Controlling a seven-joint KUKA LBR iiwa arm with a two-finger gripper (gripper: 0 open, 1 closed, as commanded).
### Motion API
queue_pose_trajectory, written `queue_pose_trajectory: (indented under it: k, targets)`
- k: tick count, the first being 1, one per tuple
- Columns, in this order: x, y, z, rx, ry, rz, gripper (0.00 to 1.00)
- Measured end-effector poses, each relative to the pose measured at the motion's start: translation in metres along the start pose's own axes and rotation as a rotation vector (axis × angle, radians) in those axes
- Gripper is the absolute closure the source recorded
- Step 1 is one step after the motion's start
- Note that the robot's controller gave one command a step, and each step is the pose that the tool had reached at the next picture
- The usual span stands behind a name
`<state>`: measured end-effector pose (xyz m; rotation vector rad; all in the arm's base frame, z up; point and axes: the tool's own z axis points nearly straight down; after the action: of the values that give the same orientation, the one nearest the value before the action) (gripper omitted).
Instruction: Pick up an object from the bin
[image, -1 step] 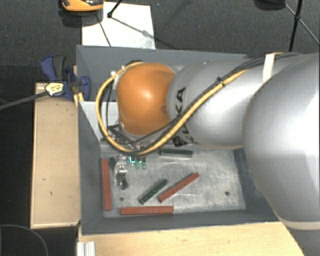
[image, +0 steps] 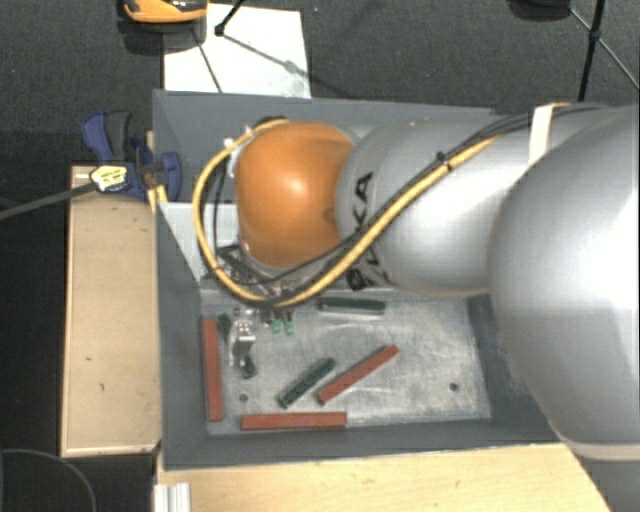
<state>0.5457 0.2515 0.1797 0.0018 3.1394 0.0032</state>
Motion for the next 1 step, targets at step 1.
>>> queue_pose_trajectory:
  k: [1]
  targets:
    - [-0.0171, -0.0219, 0.0383, -0.001, -0.005, -0.087, 0.0]
